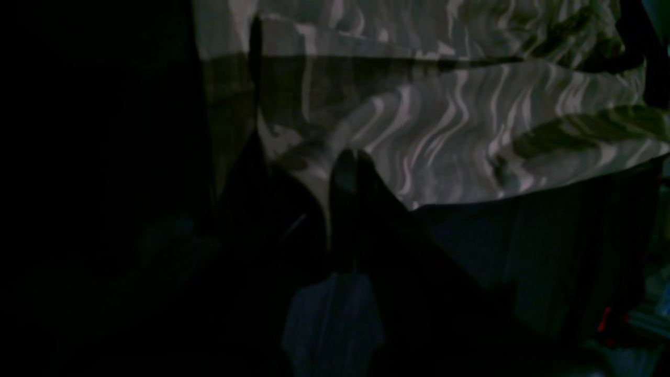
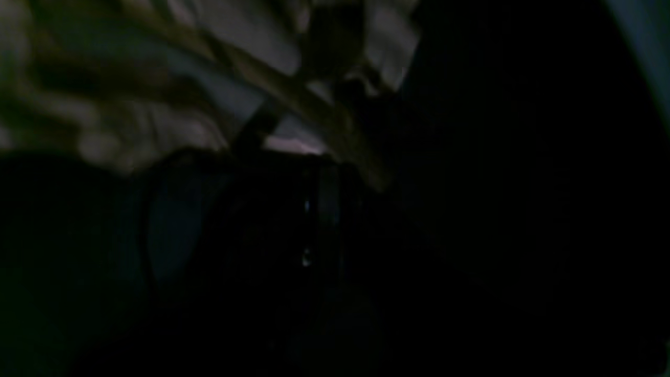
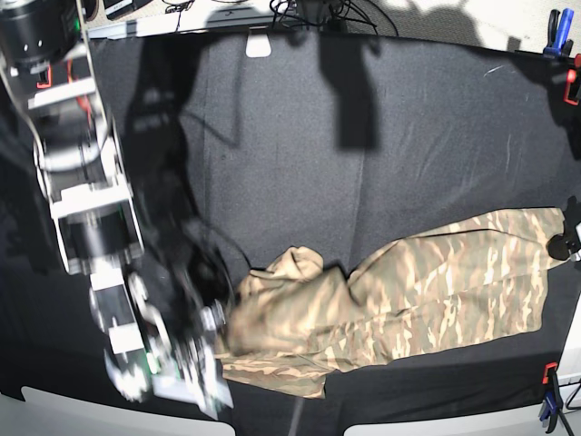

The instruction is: Layout the t-shirt on the table in an organized manner, then fold the t-shirt properly

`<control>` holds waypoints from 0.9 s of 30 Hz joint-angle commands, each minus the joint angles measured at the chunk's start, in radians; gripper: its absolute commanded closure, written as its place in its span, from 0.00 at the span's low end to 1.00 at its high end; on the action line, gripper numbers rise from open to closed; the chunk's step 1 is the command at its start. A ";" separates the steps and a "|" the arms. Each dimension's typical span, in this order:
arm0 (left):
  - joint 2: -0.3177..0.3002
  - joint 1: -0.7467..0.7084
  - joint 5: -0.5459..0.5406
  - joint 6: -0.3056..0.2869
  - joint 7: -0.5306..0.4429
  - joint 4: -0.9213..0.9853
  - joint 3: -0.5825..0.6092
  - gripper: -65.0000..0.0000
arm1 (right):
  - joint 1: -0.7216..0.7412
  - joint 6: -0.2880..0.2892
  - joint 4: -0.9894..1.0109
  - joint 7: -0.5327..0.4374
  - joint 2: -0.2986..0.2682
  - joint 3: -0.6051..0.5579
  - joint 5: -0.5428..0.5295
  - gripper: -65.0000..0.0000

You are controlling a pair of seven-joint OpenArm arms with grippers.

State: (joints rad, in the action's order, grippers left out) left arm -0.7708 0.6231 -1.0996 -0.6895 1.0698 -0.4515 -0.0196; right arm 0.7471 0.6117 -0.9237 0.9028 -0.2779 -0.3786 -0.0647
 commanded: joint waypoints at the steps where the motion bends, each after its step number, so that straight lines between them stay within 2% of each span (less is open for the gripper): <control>1: -0.025 0.022 -0.021 -0.009 0.013 -0.014 -0.004 1.00 | 0.016 0.007 -0.015 -0.008 -0.019 0.005 -0.003 1.00; 5: -0.025 0.022 -0.042 -0.009 0.126 -0.014 -0.004 1.00 | -0.087 0.011 -0.055 -0.015 -0.067 0.005 -0.003 1.00; 11: -0.026 -0.025 -0.185 -0.009 0.282 -0.014 -0.004 1.00 | -0.271 0.009 -0.241 -0.003 -0.153 0.006 -0.003 1.00; 13: -0.026 -0.052 -0.223 -0.009 0.317 -0.014 -0.004 1.00 | -0.323 -0.018 -0.309 0.011 -0.186 0.006 -0.003 1.00; 17: -0.026 -0.113 -0.335 -0.009 0.326 -0.014 -0.004 1.00 | -0.392 -0.103 -0.409 0.031 -0.256 0.006 0.001 1.00; 19: -0.026 -0.137 -0.384 -0.009 0.326 -0.014 -0.004 1.00 | -0.407 -0.127 -0.431 0.048 -0.285 0.006 0.005 1.00; 22: -0.028 -0.162 -0.384 -0.009 0.326 -0.014 -0.004 1.00 | -0.407 -0.145 -0.436 0.081 -0.312 0.006 0.006 1.00; 27: -0.028 -0.166 -0.384 -0.009 0.326 -0.014 -0.004 1.00 | -0.407 -0.167 -0.436 0.082 -0.316 0.006 0.004 1.00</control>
State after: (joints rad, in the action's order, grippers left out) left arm -0.7700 0.4362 -1.4631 -0.6926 1.3949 -0.4534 -0.0196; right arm 0.3153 0.4591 -1.3437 0.9707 -0.5758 -0.3824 -0.0803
